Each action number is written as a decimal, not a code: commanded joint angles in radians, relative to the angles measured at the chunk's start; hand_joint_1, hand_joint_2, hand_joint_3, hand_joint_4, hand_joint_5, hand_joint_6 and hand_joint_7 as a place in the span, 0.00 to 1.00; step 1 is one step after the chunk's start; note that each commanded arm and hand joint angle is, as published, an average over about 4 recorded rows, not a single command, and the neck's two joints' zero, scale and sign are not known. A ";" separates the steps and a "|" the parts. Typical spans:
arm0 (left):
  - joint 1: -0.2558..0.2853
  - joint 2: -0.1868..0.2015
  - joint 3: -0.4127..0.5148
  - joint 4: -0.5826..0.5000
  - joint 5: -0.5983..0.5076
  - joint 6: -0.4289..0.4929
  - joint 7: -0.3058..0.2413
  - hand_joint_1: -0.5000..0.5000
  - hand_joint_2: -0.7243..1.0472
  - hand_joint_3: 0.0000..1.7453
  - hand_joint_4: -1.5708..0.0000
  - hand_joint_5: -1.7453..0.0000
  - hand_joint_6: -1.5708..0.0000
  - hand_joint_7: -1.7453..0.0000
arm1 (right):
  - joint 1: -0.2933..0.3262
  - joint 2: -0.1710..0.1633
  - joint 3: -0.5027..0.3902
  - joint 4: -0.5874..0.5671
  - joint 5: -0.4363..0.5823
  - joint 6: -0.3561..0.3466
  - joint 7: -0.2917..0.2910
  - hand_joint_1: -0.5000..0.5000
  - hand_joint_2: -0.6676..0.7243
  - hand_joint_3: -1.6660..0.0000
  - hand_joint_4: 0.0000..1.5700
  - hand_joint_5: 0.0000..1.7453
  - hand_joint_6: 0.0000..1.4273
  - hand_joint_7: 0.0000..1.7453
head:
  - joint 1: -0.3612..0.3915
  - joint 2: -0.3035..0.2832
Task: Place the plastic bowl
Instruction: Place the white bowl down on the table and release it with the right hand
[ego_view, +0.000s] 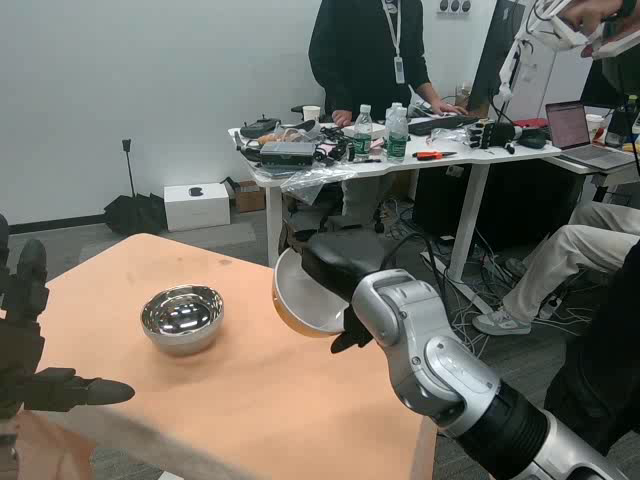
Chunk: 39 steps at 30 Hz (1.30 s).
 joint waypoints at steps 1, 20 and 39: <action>0.004 0.007 -0.013 0.015 -0.005 -0.026 -0.004 0.00 0.32 0.03 1.00 1.00 1.00 1.00 | 0.016 -0.034 0.012 -0.020 0.022 0.037 0.015 0.00 0.05 0.05 0.71 0.89 0.66 0.92 | 0.004 -0.026; 0.003 0.007 -0.012 0.014 -0.005 -0.030 -0.004 0.00 0.35 0.00 1.00 1.00 1.00 1.00 | 0.016 -0.034 0.012 -0.019 0.025 0.037 0.015 0.00 0.05 0.05 0.71 0.89 0.66 0.92 | 0.006 -0.013; -0.001 0.007 -0.017 0.024 -0.006 -0.029 -0.004 0.00 0.35 0.04 1.00 1.00 1.00 1.00 | -0.015 -0.036 0.073 0.033 0.030 0.037 0.015 0.00 0.05 0.02 0.71 0.89 0.66 0.92 | 0.006 -0.013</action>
